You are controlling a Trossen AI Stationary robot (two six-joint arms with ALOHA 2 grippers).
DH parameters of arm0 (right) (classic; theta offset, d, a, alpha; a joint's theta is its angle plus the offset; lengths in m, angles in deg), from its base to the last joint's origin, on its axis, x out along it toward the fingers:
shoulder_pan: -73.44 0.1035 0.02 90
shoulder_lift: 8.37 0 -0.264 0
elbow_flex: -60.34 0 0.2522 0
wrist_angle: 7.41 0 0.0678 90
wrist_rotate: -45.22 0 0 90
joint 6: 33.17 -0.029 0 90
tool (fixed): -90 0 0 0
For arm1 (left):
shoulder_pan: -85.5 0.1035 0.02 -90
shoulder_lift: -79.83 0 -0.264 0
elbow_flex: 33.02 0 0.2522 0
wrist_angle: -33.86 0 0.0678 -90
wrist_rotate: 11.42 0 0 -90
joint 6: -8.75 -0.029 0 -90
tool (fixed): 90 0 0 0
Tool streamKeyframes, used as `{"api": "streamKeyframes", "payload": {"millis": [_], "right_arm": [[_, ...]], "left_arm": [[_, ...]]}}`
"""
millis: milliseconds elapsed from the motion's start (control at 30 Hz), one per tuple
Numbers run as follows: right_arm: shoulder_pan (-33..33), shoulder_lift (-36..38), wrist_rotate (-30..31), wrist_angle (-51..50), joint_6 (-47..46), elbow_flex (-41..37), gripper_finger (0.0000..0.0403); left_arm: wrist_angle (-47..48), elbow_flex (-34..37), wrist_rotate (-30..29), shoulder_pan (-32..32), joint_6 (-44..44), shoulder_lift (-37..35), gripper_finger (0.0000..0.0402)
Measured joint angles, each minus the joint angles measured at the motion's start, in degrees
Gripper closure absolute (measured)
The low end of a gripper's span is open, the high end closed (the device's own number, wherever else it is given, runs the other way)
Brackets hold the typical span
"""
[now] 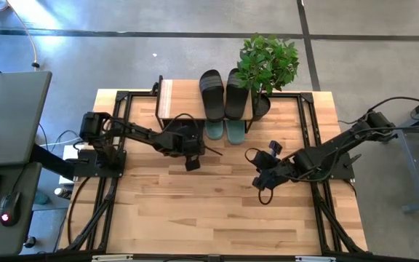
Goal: Pick and place slides into the shelf
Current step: Put the black slipper under the shelf, then adjust the slippers under the shelf
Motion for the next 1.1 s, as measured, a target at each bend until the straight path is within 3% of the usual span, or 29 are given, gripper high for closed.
{"api": "streamKeyframes", "payload": {"millis": [733, 967, 1100], "right_arm": [[0.2, 0.1, -0.9, -0.5, 0.8, 0.0, 0.0403], [0.2, 0.1, -1.8, -0.5, 1.6, 0.0, 0.0403], [0.2, 0.1, -2.0, -0.5, 1.8, 0.0, 0.0403]], "left_arm": [[-5.8, 0.0, -4.2, 0.0, 2.1, 3.0, 0.0394], [-4.7, 0.0, -3.5, 0.0, 1.7, 3.0, 0.0394], [-4.4, 0.0, 0.5, 0.0, 1.8, 3.0, 0.0394]]}}
